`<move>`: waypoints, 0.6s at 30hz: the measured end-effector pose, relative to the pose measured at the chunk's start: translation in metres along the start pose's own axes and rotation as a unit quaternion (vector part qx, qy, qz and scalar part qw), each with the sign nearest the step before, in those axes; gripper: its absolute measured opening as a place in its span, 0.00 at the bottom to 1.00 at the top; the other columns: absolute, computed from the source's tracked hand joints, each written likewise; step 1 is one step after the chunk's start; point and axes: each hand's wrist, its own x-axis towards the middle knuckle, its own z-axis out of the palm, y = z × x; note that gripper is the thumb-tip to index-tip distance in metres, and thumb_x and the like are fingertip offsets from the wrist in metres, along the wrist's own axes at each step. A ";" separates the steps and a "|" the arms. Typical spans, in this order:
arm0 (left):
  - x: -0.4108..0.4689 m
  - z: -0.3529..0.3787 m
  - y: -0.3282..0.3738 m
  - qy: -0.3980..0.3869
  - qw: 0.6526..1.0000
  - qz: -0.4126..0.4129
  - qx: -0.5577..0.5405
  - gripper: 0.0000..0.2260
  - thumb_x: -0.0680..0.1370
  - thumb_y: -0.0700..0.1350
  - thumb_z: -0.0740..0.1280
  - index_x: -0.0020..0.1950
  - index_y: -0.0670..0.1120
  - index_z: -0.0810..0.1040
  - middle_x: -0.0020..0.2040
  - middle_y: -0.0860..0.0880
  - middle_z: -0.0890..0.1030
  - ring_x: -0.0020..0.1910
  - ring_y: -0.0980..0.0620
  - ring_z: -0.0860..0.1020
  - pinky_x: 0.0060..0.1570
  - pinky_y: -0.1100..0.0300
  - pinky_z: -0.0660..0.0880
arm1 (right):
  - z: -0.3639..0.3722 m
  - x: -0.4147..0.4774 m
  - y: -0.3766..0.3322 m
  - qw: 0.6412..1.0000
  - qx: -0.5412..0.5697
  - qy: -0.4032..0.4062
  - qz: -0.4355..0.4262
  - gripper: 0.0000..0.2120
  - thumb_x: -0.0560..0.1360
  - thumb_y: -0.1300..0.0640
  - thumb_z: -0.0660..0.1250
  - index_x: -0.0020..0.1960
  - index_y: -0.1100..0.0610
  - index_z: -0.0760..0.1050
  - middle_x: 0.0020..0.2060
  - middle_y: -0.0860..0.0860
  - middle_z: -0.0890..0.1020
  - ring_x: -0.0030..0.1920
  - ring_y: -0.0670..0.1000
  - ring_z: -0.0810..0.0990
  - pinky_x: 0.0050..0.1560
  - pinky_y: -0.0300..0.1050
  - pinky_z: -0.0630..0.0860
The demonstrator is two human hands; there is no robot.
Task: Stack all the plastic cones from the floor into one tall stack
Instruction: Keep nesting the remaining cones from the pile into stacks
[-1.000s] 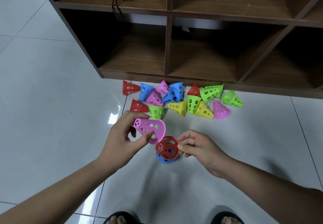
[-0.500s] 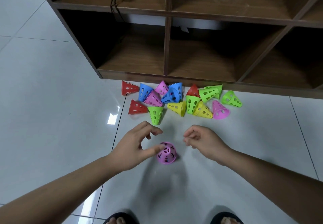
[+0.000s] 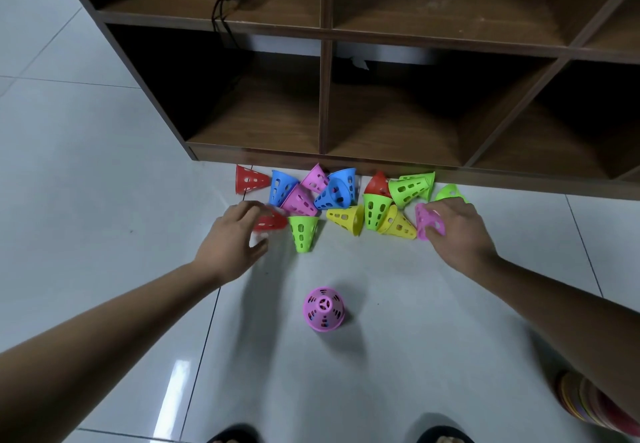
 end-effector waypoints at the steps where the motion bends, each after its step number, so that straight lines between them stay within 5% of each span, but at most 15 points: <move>1: 0.002 0.001 -0.003 -0.020 0.999 -0.017 0.024 0.32 0.76 0.48 0.76 0.78 0.51 0.70 0.76 0.48 0.73 0.73 0.42 0.73 0.63 0.44 0.76 | 0.002 0.000 0.004 1.000 -0.003 -0.014 0.008 0.22 0.75 0.56 0.74 0.69 0.53 0.80 0.62 0.58 0.80 0.60 0.64 0.77 0.60 0.57 0.79; 4: 0.001 0.005 -0.011 -0.066 0.995 -0.044 0.062 0.37 0.76 0.49 0.74 0.83 0.53 0.64 0.82 0.50 0.66 0.81 0.44 0.64 0.69 0.43 0.72 | 0.012 -0.006 0.011 0.998 0.004 -0.052 0.030 0.20 0.77 0.48 0.74 0.67 0.51 0.80 0.63 0.57 0.80 0.62 0.63 0.77 0.62 0.58 0.79; 8: -0.001 0.008 -0.017 -0.039 0.994 -0.044 0.096 0.32 0.72 0.48 0.76 0.76 0.50 0.72 0.73 0.48 0.73 0.69 0.40 0.73 0.60 0.46 0.75 | 0.019 -0.017 0.007 0.995 0.035 -0.066 0.063 0.13 0.76 0.50 0.75 0.57 0.53 0.77 0.55 0.57 0.77 0.52 0.63 0.79 0.54 0.52 0.79; 12: -0.004 0.014 -0.025 -0.048 0.992 -0.065 0.098 0.34 0.70 0.45 0.79 0.75 0.49 0.74 0.67 0.46 0.73 0.61 0.40 0.75 0.55 0.47 0.78 | 0.023 -0.029 0.004 0.990 0.016 -0.111 0.088 0.24 0.72 0.55 0.78 0.62 0.55 0.70 0.54 0.57 0.75 0.50 0.64 0.79 0.46 0.50 0.74; 18: -0.021 0.024 -0.042 -0.045 0.991 -0.107 0.061 0.30 0.68 0.43 0.81 0.69 0.45 0.80 0.61 0.46 0.74 0.56 0.40 0.77 0.48 0.52 0.76 | 0.030 -0.046 0.003 0.974 0.004 -0.179 0.138 0.33 0.70 0.53 0.79 0.71 0.57 0.70 0.60 0.60 0.75 0.59 0.64 0.78 0.54 0.52 0.77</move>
